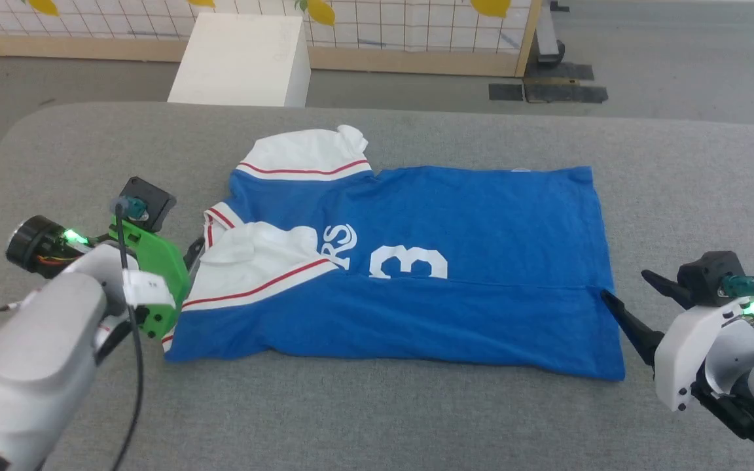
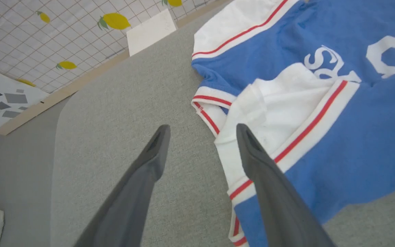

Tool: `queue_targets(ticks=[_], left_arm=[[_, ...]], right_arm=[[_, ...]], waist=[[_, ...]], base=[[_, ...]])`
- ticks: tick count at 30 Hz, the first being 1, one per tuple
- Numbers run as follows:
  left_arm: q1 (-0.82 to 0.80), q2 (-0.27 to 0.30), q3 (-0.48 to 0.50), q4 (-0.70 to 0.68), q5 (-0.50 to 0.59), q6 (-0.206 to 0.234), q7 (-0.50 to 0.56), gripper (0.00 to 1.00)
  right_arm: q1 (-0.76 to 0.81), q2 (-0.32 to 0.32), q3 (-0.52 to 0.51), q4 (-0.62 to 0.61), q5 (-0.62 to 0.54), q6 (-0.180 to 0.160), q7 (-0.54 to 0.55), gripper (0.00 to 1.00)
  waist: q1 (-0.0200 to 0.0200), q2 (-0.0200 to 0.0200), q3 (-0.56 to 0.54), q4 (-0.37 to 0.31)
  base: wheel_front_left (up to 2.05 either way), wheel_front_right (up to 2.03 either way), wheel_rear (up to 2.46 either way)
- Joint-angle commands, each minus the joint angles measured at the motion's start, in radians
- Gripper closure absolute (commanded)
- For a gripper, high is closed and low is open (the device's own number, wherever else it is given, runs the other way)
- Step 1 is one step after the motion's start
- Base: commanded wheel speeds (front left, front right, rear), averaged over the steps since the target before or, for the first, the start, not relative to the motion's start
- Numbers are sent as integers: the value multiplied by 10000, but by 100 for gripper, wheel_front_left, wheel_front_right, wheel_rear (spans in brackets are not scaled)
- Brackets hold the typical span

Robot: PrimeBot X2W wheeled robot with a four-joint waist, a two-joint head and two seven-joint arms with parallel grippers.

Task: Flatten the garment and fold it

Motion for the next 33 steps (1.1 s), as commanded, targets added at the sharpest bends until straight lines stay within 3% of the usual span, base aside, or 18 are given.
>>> queue_targets(ticks=[1,7,10,18,27,28,29,33], left_arm=[[-284,391,-344,-375,-486,-25,703,0],[-792,1503,-1382,-1553,-2571,-25,3494,0],[-984,1686,-1667,-1676,-3312,-26,4328,0],[-906,1843,-2520,-1230,-4223,-26,5561,0],[-717,1882,-3226,-789,-4750,-26,6050,0],[-726,1845,-3347,-829,-4832,-26,6095,69],[-751,1836,-3440,-870,-4850,-26,6103,100],[-869,1873,-3777,-1066,-5036,-26,6088,100]], right_arm=[[129,87,-26,-82,52,-17,13,0],[-6,234,119,-275,21,-17,120,0],[-226,248,254,-333,30,-17,143,0],[-772,285,525,-300,38,-17,134,0],[-1264,228,765,-179,100,-17,135,0],[-1342,200,800,-171,98,-17,164,0],[-1392,172,833,-172,106,-17,194,0],[-1725,-64,1024,-261,214,-17,408,0]], waist=[[1,0,-62,11],[1,0,194,-211],[1,0,413,-389],[1,0,873,-885],[1,0,1089,-1162],[1,0,1075,-1161],[1,0,1055,-1148],[1,0,868,-1053]], base=[[0,0,0],[0,0,0],[0,0,0],[0,0,0],[0,0,0],[0,0,0],[0,0,0],[0,0,0]])
